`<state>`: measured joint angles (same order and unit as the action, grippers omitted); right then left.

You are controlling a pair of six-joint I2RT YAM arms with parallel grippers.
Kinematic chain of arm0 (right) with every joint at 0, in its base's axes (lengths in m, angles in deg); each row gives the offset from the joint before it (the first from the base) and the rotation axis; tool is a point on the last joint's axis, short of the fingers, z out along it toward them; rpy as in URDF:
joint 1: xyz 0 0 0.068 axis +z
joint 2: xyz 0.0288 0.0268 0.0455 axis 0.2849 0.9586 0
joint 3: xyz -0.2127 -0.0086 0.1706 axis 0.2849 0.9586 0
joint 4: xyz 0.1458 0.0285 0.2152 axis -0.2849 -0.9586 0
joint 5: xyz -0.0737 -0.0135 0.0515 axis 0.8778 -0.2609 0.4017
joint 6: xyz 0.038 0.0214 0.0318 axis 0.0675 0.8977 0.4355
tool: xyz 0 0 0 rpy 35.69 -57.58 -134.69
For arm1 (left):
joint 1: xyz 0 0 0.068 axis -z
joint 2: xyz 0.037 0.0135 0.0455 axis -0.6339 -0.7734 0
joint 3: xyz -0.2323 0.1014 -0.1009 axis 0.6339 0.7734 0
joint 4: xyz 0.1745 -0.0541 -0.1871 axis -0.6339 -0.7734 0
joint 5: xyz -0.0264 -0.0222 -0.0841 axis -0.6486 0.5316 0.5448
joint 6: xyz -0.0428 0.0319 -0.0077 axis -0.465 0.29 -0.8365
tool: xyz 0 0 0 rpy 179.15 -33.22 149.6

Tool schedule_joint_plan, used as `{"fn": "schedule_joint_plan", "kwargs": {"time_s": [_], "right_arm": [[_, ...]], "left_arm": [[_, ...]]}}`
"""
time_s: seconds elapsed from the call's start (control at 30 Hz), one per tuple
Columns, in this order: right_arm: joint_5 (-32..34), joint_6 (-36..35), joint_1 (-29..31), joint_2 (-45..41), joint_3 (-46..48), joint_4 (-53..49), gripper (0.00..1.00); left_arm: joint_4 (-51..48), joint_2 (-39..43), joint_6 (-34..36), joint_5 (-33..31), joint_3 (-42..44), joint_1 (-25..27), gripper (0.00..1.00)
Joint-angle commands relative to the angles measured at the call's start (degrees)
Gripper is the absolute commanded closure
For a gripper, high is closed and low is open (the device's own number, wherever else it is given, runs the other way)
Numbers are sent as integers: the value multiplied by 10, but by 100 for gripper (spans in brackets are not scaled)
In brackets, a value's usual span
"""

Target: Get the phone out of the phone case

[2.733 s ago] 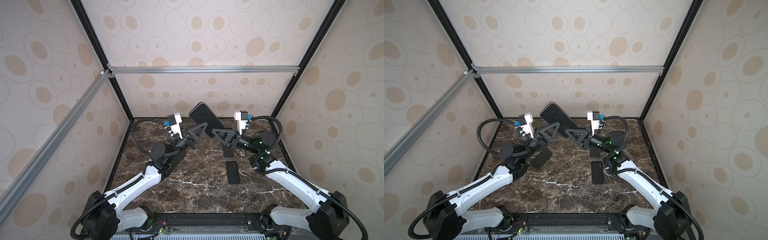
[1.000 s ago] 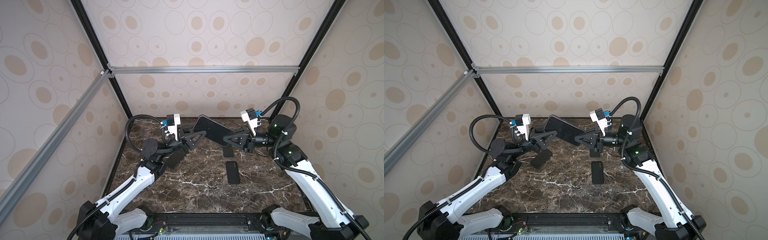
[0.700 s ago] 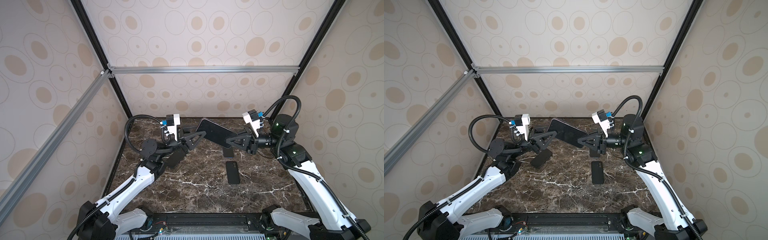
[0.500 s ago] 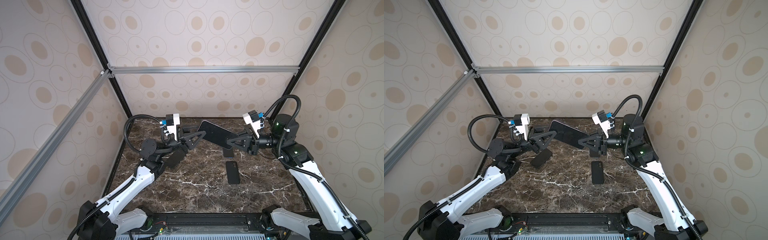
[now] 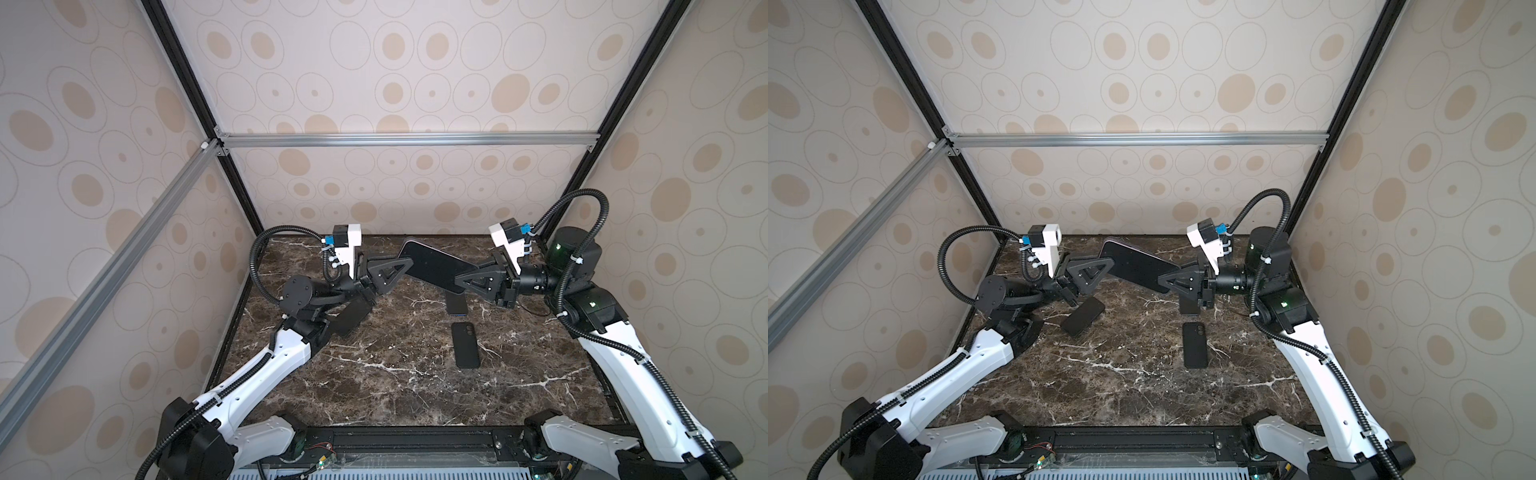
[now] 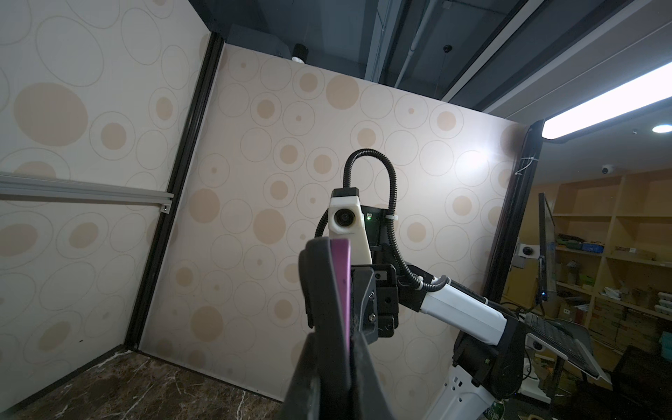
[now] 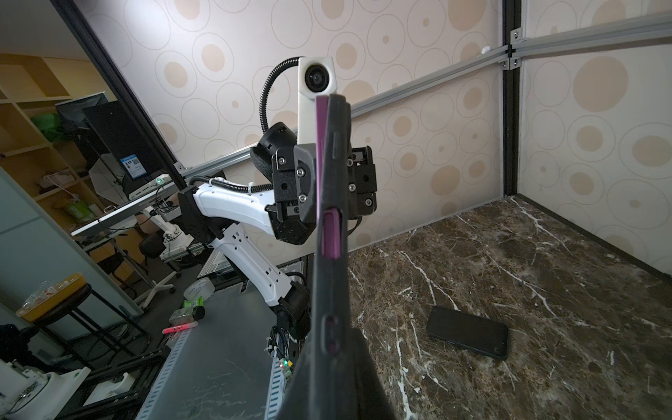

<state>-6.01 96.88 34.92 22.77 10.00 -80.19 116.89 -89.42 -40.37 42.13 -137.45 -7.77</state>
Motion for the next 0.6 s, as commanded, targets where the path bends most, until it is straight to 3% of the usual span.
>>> {"fn": "schedule_joint_plan", "kwargs": {"time_s": [0.0,0.07,0.2,0.33,0.43,0.57], "right_arm": [[10,77,-1,-23,10,113,77],[47,123,-1,-32,39,185,64],[169,260,-1,-52,121,371,53],[243,388,1,-43,183,545,52],[277,432,2,-39,208,623,52],[269,458,6,-25,199,652,52]], "left_arm": [[40,1,20,-28,-8,-7,100],[58,5,14,-61,5,-6,100],[108,1,-10,-91,24,-8,100],[166,-14,-41,-87,37,-8,100],[196,-27,-64,-83,41,-8,100],[215,-37,-83,-69,38,-8,100]]}}
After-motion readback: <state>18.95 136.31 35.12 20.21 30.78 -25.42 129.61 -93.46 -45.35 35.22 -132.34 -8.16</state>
